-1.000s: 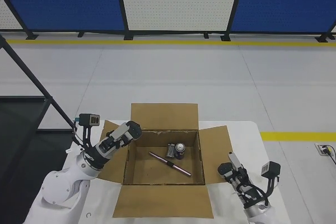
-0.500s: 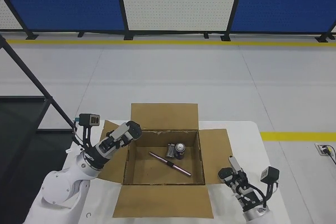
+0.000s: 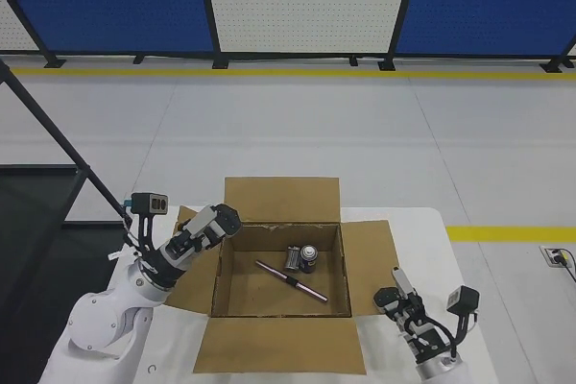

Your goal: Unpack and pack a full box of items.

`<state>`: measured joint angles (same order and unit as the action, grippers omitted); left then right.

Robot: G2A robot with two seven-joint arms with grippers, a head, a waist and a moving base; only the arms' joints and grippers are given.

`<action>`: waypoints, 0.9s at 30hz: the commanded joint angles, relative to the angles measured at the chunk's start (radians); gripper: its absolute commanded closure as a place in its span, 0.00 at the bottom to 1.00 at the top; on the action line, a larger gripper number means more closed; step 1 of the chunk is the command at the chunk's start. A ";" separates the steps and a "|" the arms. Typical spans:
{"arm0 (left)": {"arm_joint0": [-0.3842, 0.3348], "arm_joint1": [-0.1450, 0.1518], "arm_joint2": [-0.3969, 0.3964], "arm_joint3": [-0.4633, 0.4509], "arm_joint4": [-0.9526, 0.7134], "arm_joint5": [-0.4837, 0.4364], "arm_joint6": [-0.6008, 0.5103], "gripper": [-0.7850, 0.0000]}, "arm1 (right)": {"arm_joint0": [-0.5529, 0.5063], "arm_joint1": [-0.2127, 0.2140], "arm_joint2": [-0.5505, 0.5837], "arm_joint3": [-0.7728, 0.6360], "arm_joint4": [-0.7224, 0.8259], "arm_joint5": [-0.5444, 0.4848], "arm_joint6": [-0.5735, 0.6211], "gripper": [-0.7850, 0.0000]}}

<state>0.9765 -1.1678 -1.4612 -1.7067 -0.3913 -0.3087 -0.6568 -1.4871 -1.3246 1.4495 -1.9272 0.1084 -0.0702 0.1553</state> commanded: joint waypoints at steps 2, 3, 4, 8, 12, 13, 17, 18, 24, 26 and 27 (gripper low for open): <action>0.005 0.003 -0.026 0.001 -0.017 0.034 0.012 0.00 | 0.008 -0.001 -0.007 -0.003 -0.019 -0.001 -0.011 0.00; 0.010 0.005 -0.039 0.001 -0.014 0.045 0.013 0.00 | 0.012 -0.001 -0.009 -0.003 -0.023 0.002 -0.008 0.00; 0.017 0.008 -0.052 -0.002 -0.009 0.055 0.013 0.00 | 0.018 -0.001 -0.011 0.000 -0.026 0.009 -0.005 0.00; 0.055 0.017 -0.109 -0.010 -0.033 0.105 -0.005 0.00 | 0.059 -0.001 -0.018 0.028 -0.040 0.051 0.002 0.00; 0.092 0.025 -0.163 -0.016 -0.057 0.135 -0.020 0.00 | 0.097 -0.002 -0.025 0.063 -0.033 0.076 0.007 0.00; 0.099 0.026 -0.174 -0.017 -0.061 0.140 -0.022 0.00 | 0.102 -0.002 -0.026 0.067 -0.032 0.076 0.008 0.00; 0.116 0.033 -0.201 -0.024 -0.066 0.168 -0.042 0.00 | 0.105 -0.002 -0.024 0.072 -0.028 0.074 0.012 0.00; 0.118 0.034 -0.202 -0.024 -0.066 0.177 -0.047 0.00 | 0.104 -0.002 -0.023 0.071 -0.026 0.072 0.014 0.00; 0.118 0.035 -0.204 -0.025 -0.063 0.181 -0.050 0.00 | 0.099 -0.001 -0.025 0.064 -0.038 0.070 0.021 0.00; 0.118 0.035 -0.204 -0.025 -0.063 0.181 -0.050 0.00 | 0.095 -0.001 -0.028 0.040 -0.052 0.076 0.015 0.00; 0.118 0.035 -0.204 -0.025 -0.063 0.181 -0.050 0.00 | 0.095 -0.001 -0.028 0.040 -0.052 0.076 0.015 0.00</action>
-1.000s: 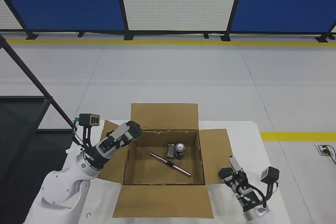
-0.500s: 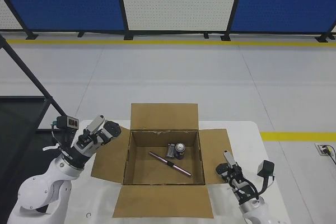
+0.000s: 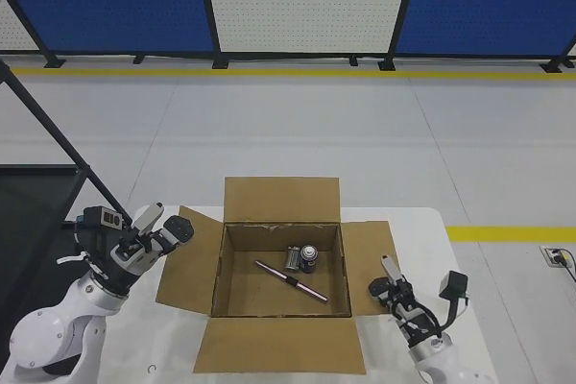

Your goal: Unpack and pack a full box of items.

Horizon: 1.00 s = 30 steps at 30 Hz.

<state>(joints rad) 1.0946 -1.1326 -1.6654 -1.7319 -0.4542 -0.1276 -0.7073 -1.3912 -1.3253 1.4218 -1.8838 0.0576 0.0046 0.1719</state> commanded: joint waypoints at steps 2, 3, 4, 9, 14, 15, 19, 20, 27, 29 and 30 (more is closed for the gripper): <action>0.000 0.000 0.000 0.000 0.000 0.000 0.000 0.00 | -0.001 0.000 0.000 -0.003 -0.001 0.001 -0.001 0.00; 0.000 0.000 0.000 0.000 0.000 0.000 0.000 0.00 | -0.001 0.000 0.000 -0.003 -0.001 0.001 -0.001 0.00; 0.000 0.000 0.000 0.000 0.000 0.000 0.000 0.00 | -0.001 0.000 0.000 -0.003 -0.001 0.001 -0.001 0.00; 0.000 0.000 0.000 0.000 0.000 0.000 0.000 0.00 | -0.001 0.000 0.000 -0.003 -0.001 0.001 -0.001 0.00; 0.000 0.000 0.000 0.000 0.000 0.000 0.000 0.00 | -0.003 0.000 -0.002 -0.005 -0.003 -0.004 0.000 0.00; 0.000 0.000 0.000 0.000 0.000 0.000 0.000 0.00 | -0.006 0.000 -0.007 -0.013 -0.007 -0.017 0.008 0.00; 0.014 0.002 -0.002 -0.015 0.003 0.014 0.021 0.00 | 0.010 0.006 -0.037 -0.055 -0.111 -0.065 0.072 0.00; 0.016 0.002 -0.008 -0.017 -0.005 0.017 0.025 0.00 | 0.022 0.006 -0.046 -0.064 -0.133 -0.058 0.085 0.00; 0.062 0.007 -0.063 -0.041 -0.067 0.032 0.032 0.00 | 0.163 0.006 -0.134 -0.069 -0.279 0.040 0.188 0.00; 0.084 0.008 -0.078 -0.054 -0.100 0.041 0.033 0.00 | 0.216 0.003 -0.161 -0.051 -0.291 0.072 0.215 0.00; 0.095 0.008 -0.085 -0.061 -0.116 0.046 0.036 0.00 | 0.242 0.000 -0.176 -0.043 -0.278 0.081 0.234 0.00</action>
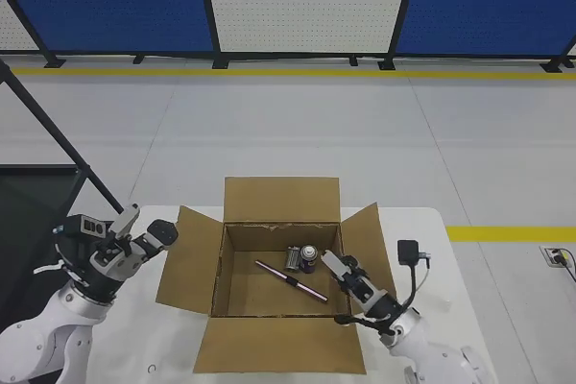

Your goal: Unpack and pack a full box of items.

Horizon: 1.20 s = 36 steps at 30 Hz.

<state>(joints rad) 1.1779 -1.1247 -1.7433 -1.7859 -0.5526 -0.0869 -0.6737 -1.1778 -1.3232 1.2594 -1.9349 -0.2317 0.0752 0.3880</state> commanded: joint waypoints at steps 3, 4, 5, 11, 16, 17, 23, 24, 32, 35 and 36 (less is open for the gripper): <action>0.012 0.000 -0.007 -0.007 -0.018 0.005 0.002 0.00 | 0.044 -0.003 -0.019 0.016 0.021 0.018 0.027 0.00; 0.012 0.000 -0.007 -0.007 -0.018 0.005 0.002 0.00 | 0.044 -0.003 -0.019 0.016 0.021 0.018 0.027 0.00; 0.012 0.000 -0.007 -0.007 -0.018 0.005 0.002 0.00 | 0.044 -0.003 -0.019 0.016 0.021 0.018 0.027 0.00; 0.012 0.000 -0.007 -0.007 -0.018 0.005 0.002 0.00 | 0.044 -0.003 -0.019 0.016 0.021 0.018 0.027 0.00; 0.012 0.000 -0.007 -0.007 -0.018 0.005 0.002 0.00 | 0.044 -0.003 -0.019 0.016 0.021 0.018 0.027 0.00; 0.012 0.000 -0.007 -0.007 -0.018 0.005 0.002 0.00 | 0.043 -0.003 -0.021 0.015 0.017 0.016 0.026 0.00; 0.014 0.001 -0.008 -0.014 -0.044 0.025 0.029 0.00 | 0.082 0.000 -0.077 -0.024 -0.142 0.092 0.094 0.00; 0.014 0.001 -0.012 -0.012 -0.044 0.023 0.030 0.00 | 0.098 0.001 -0.089 -0.026 -0.168 0.112 0.117 0.00; 0.038 0.009 -0.067 -0.001 -0.070 0.044 0.021 0.00 | 0.269 -0.011 -0.192 0.056 -0.320 0.284 0.273 0.00; 0.051 0.011 -0.075 -0.003 -0.077 0.060 0.012 0.00 | 0.329 -0.018 -0.217 0.118 -0.347 0.347 0.301 0.00; 0.052 0.012 -0.076 -0.004 -0.076 0.061 0.012 0.00 | 0.344 -0.021 -0.228 0.135 -0.354 0.367 0.310 0.00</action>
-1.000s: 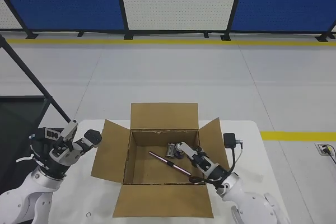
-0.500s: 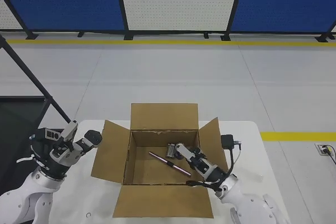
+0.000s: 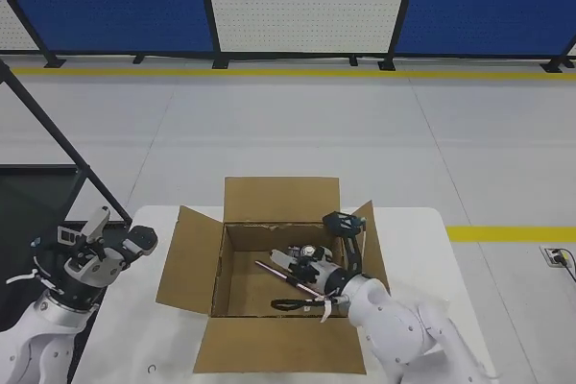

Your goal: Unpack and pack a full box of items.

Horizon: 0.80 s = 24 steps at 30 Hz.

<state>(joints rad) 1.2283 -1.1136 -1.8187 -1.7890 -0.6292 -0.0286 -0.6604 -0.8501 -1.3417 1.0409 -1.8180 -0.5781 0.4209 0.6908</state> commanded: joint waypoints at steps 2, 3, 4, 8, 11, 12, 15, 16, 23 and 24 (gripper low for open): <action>0.002 0.000 -0.001 -0.001 0.000 0.003 -0.001 0.00 | 0.029 -0.005 -0.018 0.030 -0.010 0.037 0.014 0.00; 0.002 0.000 -0.001 -0.001 0.000 0.003 -0.001 0.00 | 0.029 -0.005 -0.018 0.030 -0.010 0.037 0.014 0.00; 0.002 0.000 -0.001 -0.001 0.000 0.003 -0.001 0.00 | 0.029 -0.005 -0.018 0.030 -0.010 0.037 0.014 0.00; 0.002 0.000 -0.001 -0.001 0.000 0.003 -0.001 0.00 | 0.029 -0.005 -0.018 0.030 -0.010 0.037 0.014 0.00; 0.002 0.000 -0.001 -0.001 0.000 0.003 -0.001 0.00 | 0.029 -0.005 -0.018 0.030 -0.010 0.037 0.014 0.00; 0.002 0.000 -0.001 -0.001 0.000 0.003 -0.001 0.00 | 0.029 -0.005 -0.018 0.030 -0.010 0.037 0.014 0.00; 0.002 0.000 -0.001 -0.001 0.000 0.003 -0.001 0.00 | 0.023 -0.005 -0.020 0.032 -0.013 0.027 0.008 0.00; 0.002 0.000 -0.001 -0.001 0.000 0.003 -0.001 0.00 | 0.018 -0.004 -0.025 0.036 -0.026 0.013 0.003 0.00; 0.002 0.000 -0.001 -0.001 0.000 0.003 -0.001 0.00 | 0.088 -0.010 -0.095 0.097 -0.167 0.049 0.102 0.00; 0.002 0.000 -0.001 -0.001 0.000 0.003 -0.001 0.00 | 0.103 -0.013 -0.106 0.113 -0.176 0.053 0.117 0.00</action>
<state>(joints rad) 1.2299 -1.1132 -1.8196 -1.7898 -0.6289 -0.0256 -0.6616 -0.7616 -1.3523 0.9444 -1.7211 -0.7456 0.4694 0.7925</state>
